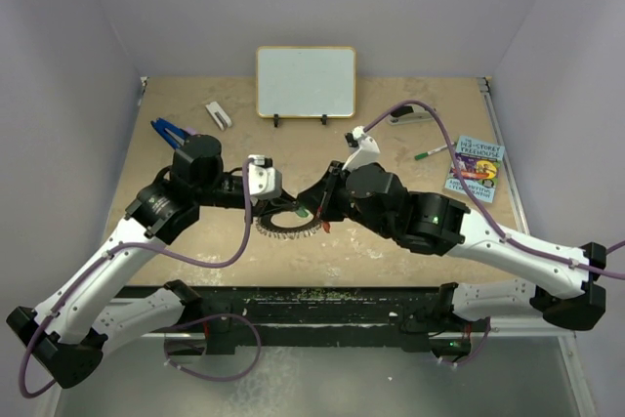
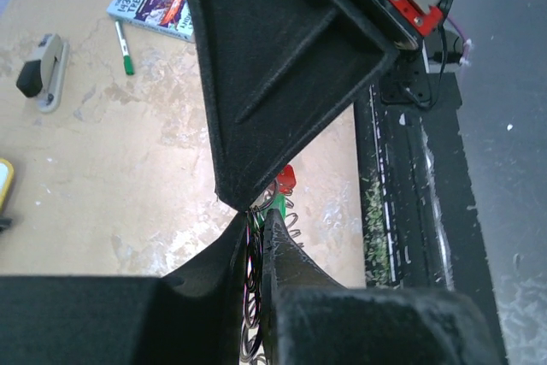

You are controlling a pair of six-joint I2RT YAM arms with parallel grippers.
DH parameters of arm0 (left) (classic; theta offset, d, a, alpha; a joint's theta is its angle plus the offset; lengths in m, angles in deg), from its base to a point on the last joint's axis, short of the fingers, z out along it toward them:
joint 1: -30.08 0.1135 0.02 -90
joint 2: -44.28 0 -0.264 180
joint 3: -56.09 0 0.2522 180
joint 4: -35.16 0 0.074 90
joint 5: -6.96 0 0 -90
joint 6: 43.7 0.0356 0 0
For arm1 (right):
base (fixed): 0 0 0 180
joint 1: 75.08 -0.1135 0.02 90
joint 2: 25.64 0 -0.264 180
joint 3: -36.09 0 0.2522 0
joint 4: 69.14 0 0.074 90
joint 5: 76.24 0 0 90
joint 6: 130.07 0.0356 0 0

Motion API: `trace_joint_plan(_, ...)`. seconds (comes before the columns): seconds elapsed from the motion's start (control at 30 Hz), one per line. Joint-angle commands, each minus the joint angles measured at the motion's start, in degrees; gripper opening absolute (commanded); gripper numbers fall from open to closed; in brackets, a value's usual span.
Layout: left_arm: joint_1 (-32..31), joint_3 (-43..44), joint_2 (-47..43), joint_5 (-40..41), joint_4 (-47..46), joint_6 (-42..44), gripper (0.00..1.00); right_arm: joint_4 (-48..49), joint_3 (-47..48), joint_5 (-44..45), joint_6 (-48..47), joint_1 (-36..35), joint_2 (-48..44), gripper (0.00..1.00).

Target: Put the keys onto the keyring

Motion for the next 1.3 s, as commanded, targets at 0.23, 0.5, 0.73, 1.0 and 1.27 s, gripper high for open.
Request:
trace_joint_plan(0.23, 0.28, 4.47, -1.63, -3.65, -3.14, 18.27, 0.15, 0.92, -1.93, -9.81, 0.93, 1.46, -0.38, 0.00)
trace_joint_plan(0.5, 0.26, 4.75, -1.59, 1.15, -6.51, 21.36, 0.28, 2.93, -4.42, -14.84, 2.08, 3.71, -0.28, 0.00)
trace_joint_plan(0.73, 0.30, 6.62, -3.02, 1.94, -4.13, 22.57, 0.54, 7.52, -9.57, -13.21, 5.44, 6.91, -5.08, 0.00)
trace_joint_plan(1.0, 0.30, 3.59, -4.55, 0.61, -1.49, 9.27, 0.56, 11.40, -14.74, -5.45, 12.74, 8.90, -10.65, 0.00)
trace_joint_plan(1.27, -0.57, 1.94, 1.78, 0.17, -1.62, -9.66, 0.56, 10.48, -12.01, -0.48, 12.54, 8.90, -8.10, 0.00)
